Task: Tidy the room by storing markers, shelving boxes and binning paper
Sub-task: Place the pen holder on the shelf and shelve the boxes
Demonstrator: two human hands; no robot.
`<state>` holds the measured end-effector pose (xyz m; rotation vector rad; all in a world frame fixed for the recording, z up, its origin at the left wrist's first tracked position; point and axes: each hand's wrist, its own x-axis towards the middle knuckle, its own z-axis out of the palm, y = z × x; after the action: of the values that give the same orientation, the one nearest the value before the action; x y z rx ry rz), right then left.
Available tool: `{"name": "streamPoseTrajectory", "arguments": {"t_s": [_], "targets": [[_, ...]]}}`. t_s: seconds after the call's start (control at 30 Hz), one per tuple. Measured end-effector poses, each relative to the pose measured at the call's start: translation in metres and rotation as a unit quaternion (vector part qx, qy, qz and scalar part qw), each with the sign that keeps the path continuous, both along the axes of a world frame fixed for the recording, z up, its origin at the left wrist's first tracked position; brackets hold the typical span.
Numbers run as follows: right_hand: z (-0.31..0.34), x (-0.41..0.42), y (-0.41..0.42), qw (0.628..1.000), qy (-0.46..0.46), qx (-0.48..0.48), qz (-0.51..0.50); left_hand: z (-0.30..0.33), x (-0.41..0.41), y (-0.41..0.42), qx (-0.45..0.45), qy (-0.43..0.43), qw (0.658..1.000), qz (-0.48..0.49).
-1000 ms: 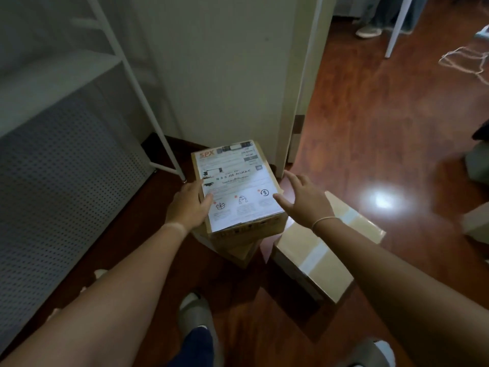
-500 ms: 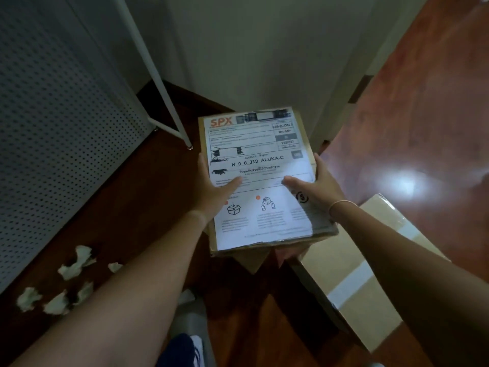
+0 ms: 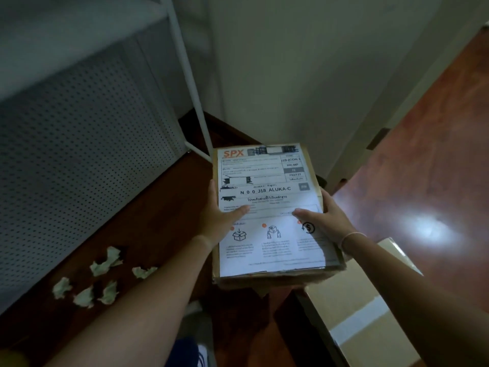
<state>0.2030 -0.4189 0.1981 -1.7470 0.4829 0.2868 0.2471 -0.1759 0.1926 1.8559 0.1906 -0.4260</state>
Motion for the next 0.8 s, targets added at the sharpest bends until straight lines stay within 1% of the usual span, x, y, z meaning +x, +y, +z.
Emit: {"name": "streamPoseTrajectory", "arguments": {"t_s": [0.07,0.2,0.33,0.47,0.57,0.67,0.8], "targets": [[0.03,-0.001,0.007,1.0,-0.014,0.02,0.013,0.031,-0.004,0.009,-0.004,-0.009,1.0,0.002],[0.12,-0.009,0.025,0.995,-0.052,0.072,0.05,0.125,-0.016,0.034,-0.023,-0.056,0.998,0.022],[0.209,-0.022,0.038,0.987,-0.103,0.091,0.086,0.221,-0.037,0.057,-0.025,-0.109,0.993,0.048],[0.304,-0.039,0.049,0.974,-0.17,0.103,0.111,0.318,-0.062,0.08,-0.067,-0.154,0.984,0.057],[0.371,-0.052,0.061,0.959,-0.215,0.125,0.133,0.389,-0.084,0.1,-0.08,-0.205,0.974,0.062],[0.43,-0.067,0.079,0.942,-0.247,0.191,0.127,0.45,-0.107,0.125,-0.103,-0.247,0.959,0.093],[0.488,-0.083,0.115,0.926,-0.271,0.234,0.121,0.52,-0.138,0.161,-0.116,-0.31,0.937,0.111]]}}
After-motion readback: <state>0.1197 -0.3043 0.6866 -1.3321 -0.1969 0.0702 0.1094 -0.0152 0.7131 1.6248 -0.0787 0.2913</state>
